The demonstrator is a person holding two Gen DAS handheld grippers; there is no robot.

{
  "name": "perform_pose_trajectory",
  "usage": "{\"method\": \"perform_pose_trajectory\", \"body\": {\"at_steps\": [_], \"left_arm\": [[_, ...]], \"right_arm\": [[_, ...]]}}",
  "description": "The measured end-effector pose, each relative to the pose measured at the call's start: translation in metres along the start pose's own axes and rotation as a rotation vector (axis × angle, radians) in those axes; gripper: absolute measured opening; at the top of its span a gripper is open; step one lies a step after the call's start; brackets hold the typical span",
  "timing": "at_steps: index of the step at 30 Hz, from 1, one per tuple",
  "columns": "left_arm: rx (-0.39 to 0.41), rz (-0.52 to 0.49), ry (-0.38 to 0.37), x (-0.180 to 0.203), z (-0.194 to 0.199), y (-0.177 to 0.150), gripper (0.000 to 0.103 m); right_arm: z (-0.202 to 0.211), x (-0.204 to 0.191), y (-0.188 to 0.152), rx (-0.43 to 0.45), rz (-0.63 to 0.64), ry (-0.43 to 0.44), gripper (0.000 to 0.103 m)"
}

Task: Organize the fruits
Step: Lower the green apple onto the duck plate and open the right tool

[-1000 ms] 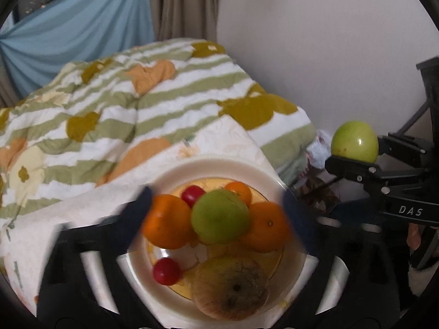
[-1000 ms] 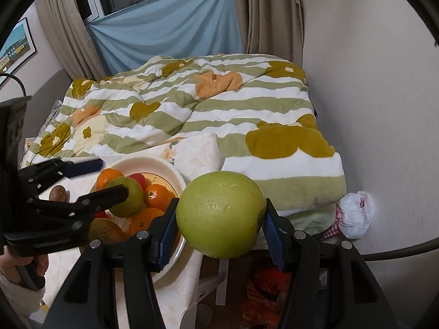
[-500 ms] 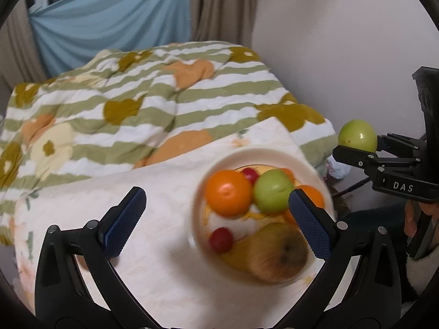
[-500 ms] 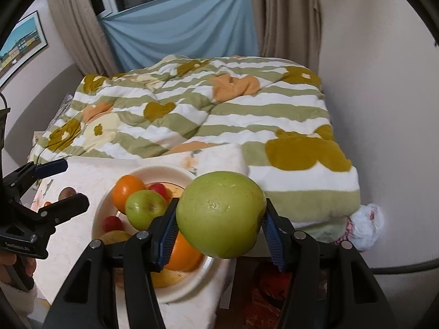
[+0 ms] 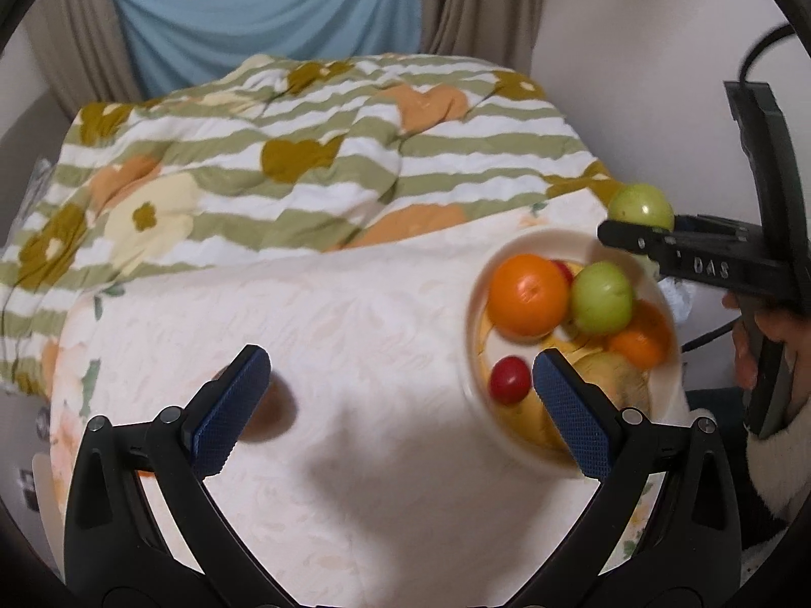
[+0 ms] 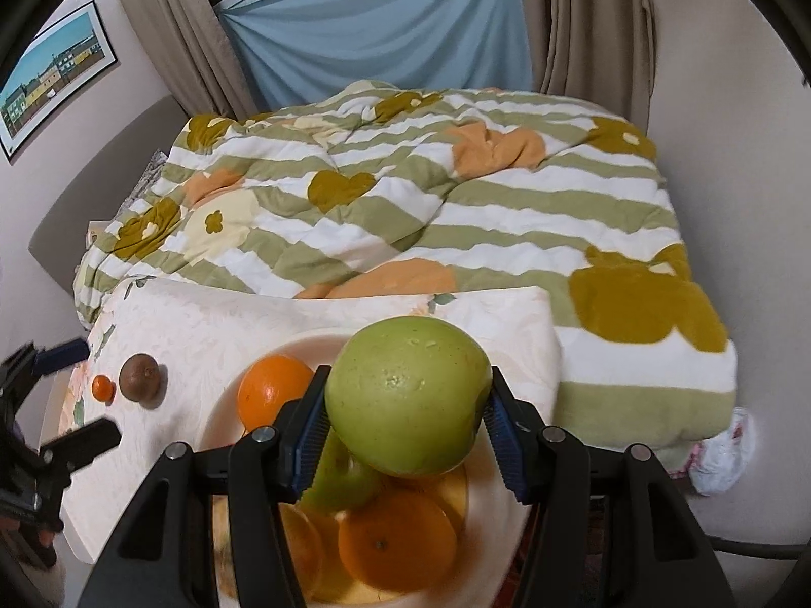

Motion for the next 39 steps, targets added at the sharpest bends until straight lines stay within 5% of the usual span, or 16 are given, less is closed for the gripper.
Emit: {"method": "perform_pose_trajectory", "body": {"at_steps": [15,20,39], "left_arm": [[-0.039,0.054,0.025,-0.021,-0.006,-0.022,0.103],[-0.05,0.057,0.027,-0.021,-0.003,-0.026,0.103],[0.018,0.06,0.063,-0.041,0.069,-0.029,0.103]], "right_arm": [[-0.025,-0.003,0.002,-0.023,-0.032,0.009,0.054],[-0.014,-0.006,0.008,0.02,-0.017,0.006,0.094],[0.068,-0.045,0.001,0.076,0.078,-0.04,0.095]]}}
Point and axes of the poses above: each gripper's, at about its wrist camera, not at the fingertips, and z roughly against the way its jaws point, x to its right, y to its top, the point moved 10 cm from there along -z, roughly the way its jaws point, and after that the axes turned 2 degrees about z, right-handed, at the moved point
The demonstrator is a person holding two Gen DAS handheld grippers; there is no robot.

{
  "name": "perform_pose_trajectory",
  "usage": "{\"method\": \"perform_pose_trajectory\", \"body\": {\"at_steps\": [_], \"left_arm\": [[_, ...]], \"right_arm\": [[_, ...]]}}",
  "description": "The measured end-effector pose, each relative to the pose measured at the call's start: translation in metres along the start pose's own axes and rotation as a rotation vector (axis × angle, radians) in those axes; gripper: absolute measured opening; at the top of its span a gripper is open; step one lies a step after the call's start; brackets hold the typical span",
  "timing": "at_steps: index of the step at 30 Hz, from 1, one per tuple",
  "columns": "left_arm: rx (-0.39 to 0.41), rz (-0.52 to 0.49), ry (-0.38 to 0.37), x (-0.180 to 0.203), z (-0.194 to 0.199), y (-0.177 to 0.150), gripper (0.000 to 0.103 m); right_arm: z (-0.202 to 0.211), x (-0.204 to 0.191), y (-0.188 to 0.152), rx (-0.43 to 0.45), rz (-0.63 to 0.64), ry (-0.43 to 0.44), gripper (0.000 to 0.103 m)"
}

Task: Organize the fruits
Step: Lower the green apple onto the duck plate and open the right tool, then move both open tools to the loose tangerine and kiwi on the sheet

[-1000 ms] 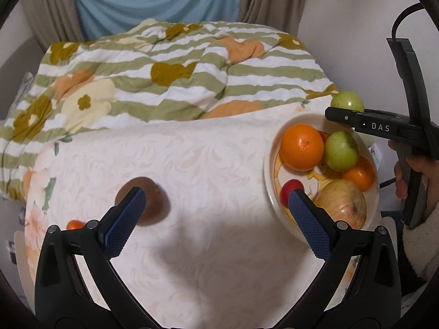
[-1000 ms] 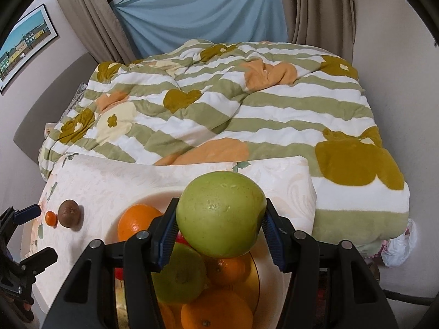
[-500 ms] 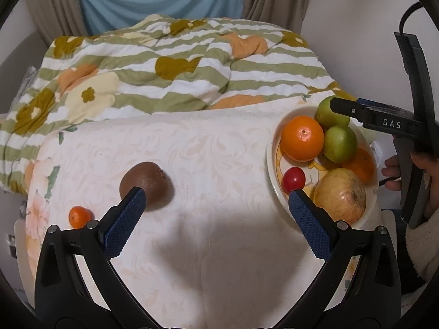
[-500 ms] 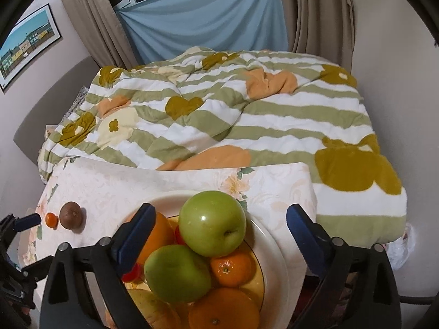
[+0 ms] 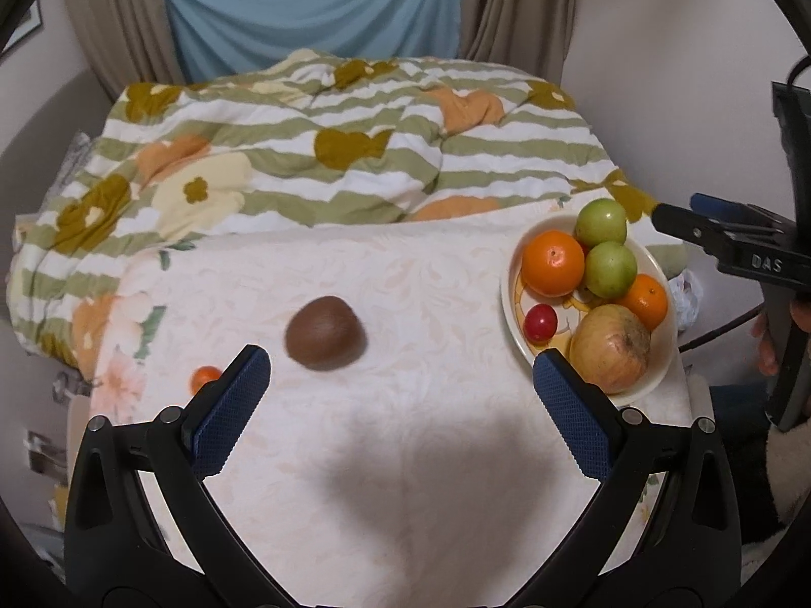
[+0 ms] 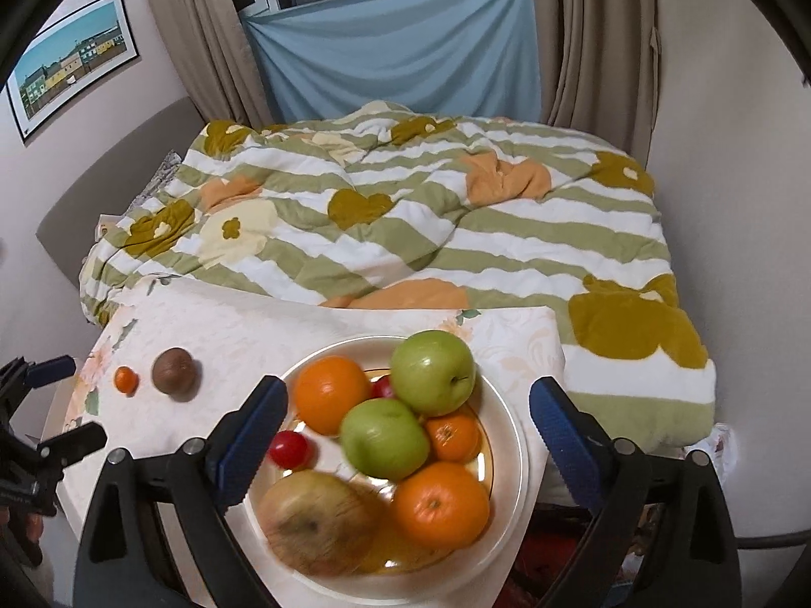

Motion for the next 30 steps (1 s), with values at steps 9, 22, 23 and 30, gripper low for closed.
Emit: {"method": "perform_pose_trajectory", "body": {"at_steps": [9,22,23,30], "left_arm": [[0.056,-0.013,0.007,-0.04,0.048,0.0,0.103],[0.049,-0.059,0.029,-0.133,0.062,-0.017,0.103],[0.044,-0.06,0.033,-0.139,0.061,-0.018,0.103],[0.007,-0.067,0.005,-0.191,0.042,-0.029,0.103]], "right_arm": [[0.056,-0.05,0.009,0.081,-0.007,-0.042,0.095],[0.053,-0.148,0.003,0.065,-0.027,-0.088,0.095],[0.049,-0.155,0.001,0.057,-0.03,-0.089,0.095],[0.017,-0.196,-0.004,0.022,-0.041,-0.114,0.095]]}}
Point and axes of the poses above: each gripper's, at about its wrist camera, not at the fingertips, and z roughly against the way its jaws point, x to its right, y to its top, the point moved 10 cm from there along -z, roughly the way its jaws point, and after that the axes turned 2 degrees about z, right-handed, at the moved point
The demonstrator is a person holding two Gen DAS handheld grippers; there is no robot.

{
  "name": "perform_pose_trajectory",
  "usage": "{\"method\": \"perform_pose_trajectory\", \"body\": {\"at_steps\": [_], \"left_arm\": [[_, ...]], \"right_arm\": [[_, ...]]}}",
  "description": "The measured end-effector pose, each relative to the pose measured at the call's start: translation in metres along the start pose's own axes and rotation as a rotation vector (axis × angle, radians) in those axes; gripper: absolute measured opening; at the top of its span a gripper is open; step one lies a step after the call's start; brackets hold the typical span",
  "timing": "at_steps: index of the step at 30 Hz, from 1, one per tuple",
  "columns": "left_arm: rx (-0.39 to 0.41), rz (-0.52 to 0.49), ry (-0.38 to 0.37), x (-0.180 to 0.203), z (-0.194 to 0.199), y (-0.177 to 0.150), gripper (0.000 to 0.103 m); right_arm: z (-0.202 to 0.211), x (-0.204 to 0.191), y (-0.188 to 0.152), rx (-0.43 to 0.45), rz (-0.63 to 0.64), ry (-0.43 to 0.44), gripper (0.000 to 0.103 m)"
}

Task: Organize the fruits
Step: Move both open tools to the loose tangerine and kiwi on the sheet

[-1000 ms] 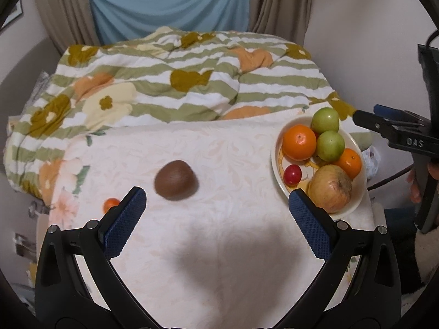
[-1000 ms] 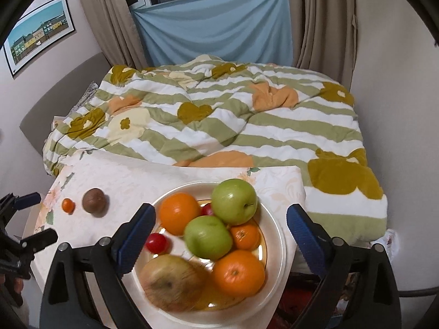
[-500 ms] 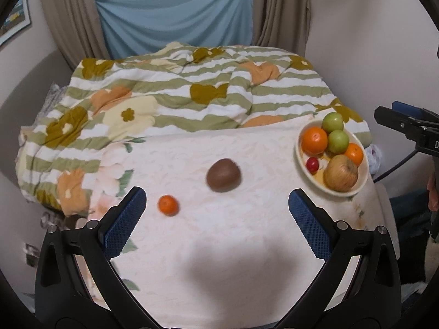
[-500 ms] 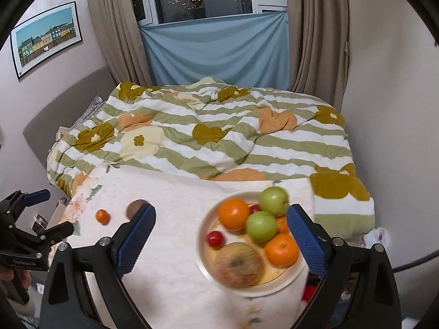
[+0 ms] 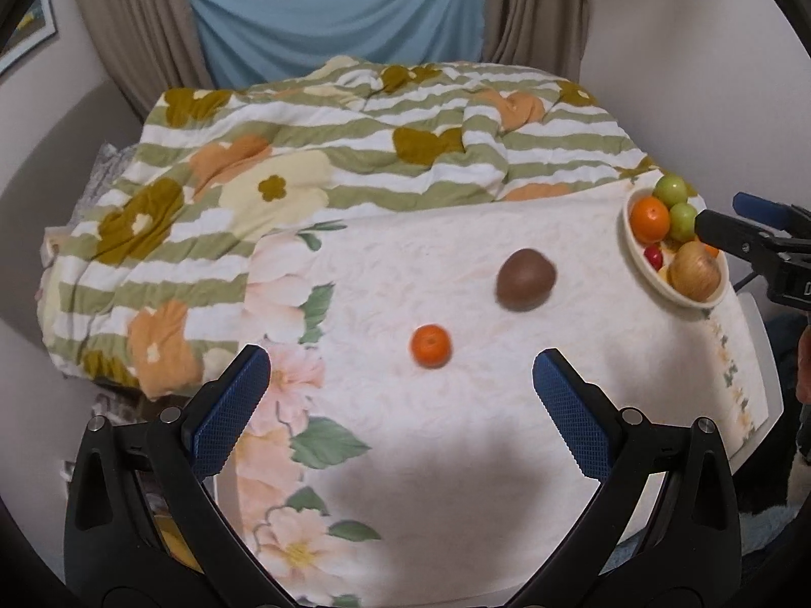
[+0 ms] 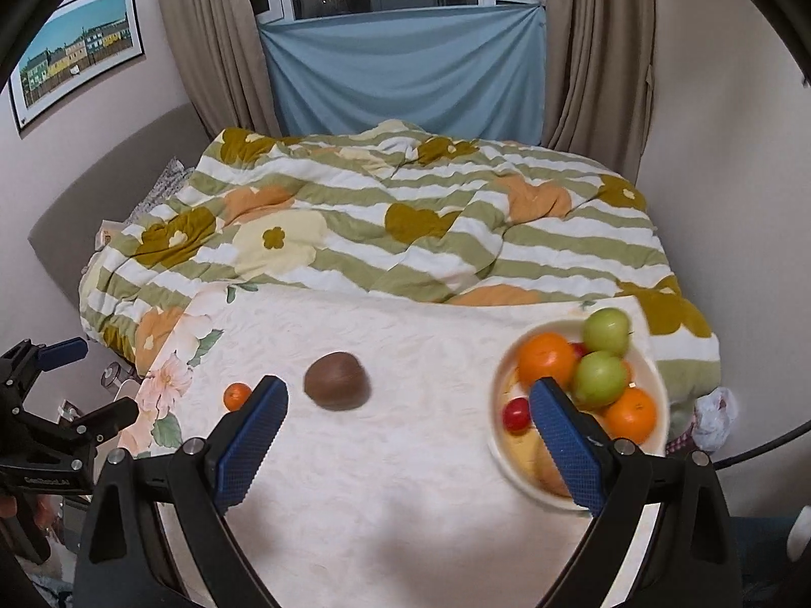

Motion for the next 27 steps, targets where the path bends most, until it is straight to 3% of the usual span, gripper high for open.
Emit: {"method": "perform_pose_trajectory", "body": {"at_steps": [7,15,18,21,27], "left_arm": [[-0.015,-0.009,-0.104,-0.021,-0.036,-0.007,0.103],[-0.033,-0.09,-0.177,-0.001,-0.088,-0.013,0.103],[-0.056,-0.123,-0.19,0.01,-0.108,-0.02,0.085],[-0.083,-0.133,-0.196,0.02,-0.126,-0.027,0.079],[-0.111,-0.142,-0.203,0.03,-0.147,-0.036,0.051]], "right_arm": [[-0.044,-0.026,-0.013,-0.048,-0.019,-0.015,0.095],[-0.095,-0.035,-0.028,-0.097,0.001,0.002,0.095],[-0.107,-0.038,-0.028,-0.09,0.013,0.031,0.095],[-0.118,-0.041,-0.028,-0.088,0.044,0.041,0.095],[-0.14,-0.047,-0.032,-0.106,0.06,0.074,0.095]]}}
Point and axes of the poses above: each gripper's, at about its wrist camera, not at the fingertips, and z roughly against the way its jaws point, x to its right, y to its top, the point moved 10 cm from there along -z, roughly the way its jaws point, and after that the axes turned 2 degrees about z, right-handed, at the moved point
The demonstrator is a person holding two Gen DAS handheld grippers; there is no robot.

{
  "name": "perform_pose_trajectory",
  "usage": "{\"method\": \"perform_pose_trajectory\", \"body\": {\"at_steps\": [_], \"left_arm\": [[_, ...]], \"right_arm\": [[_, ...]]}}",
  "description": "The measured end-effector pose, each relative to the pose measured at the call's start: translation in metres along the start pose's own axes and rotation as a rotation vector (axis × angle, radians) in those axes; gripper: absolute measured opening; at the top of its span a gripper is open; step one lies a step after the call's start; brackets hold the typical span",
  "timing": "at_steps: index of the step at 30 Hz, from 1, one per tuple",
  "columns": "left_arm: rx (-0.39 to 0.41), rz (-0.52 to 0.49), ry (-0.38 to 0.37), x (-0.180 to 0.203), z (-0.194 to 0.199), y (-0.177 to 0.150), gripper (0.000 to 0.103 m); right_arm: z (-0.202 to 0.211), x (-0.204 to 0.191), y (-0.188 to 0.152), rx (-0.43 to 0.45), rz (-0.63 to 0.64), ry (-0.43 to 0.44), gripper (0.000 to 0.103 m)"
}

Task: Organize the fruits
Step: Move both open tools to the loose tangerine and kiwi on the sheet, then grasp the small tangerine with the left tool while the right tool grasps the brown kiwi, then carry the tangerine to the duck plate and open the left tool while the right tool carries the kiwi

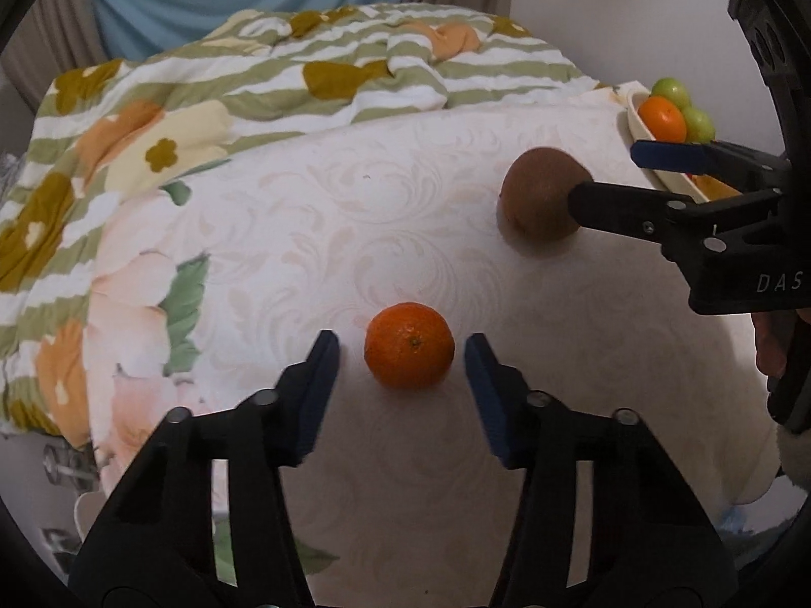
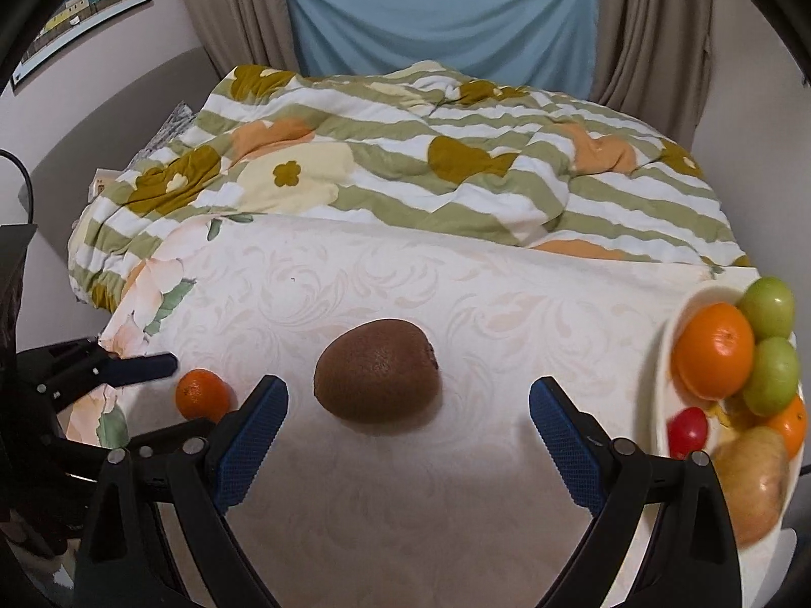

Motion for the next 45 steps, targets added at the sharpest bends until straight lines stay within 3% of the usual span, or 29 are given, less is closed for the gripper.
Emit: {"method": "perform_pose_trajectory", "body": {"at_steps": [4,11,17,19,25,35,45], "left_arm": [[-0.001,-0.004,-0.014,0.002,-0.004,0.001,0.044],[-0.003,0.024,-0.004,-0.008,-0.004,0.002,0.043],[-0.004,0.031,0.005,-0.017,-0.002,0.001,0.043],[-0.005,0.033,0.009,-0.019,-0.001,0.0,0.043],[-0.006,0.04,0.007,-0.024,0.0,-0.003,0.043],[0.015,0.03,0.004,-0.026,0.012,0.002,0.043],[0.075,0.003,-0.001,-0.019,0.048,0.021,0.043]], "right_arm": [[-0.012,-0.004,-0.001,-0.018,0.011,0.02,0.095],[-0.028,-0.015,-0.001,-0.027,0.061,0.022,0.094],[-0.038,-0.022,0.0,-0.029,0.1,0.006,0.082],[-0.041,-0.024,-0.001,-0.035,0.108,0.002,0.074],[-0.042,-0.023,0.002,-0.022,0.152,-0.064,0.061],[-0.034,-0.024,0.006,-0.022,0.122,-0.067,0.061],[0.011,-0.027,0.022,0.035,0.063,-0.075,0.061]]}}
Point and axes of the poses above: each gripper's, at about its wrist camera, not at the fingertips, and z roughly against the way its jaws point, x to its right, y to its top, the point moved 10 cm from there along -z, roughly the way its jaws point, and after that the axes turned 2 degrees about z, right-handed, at the moved point
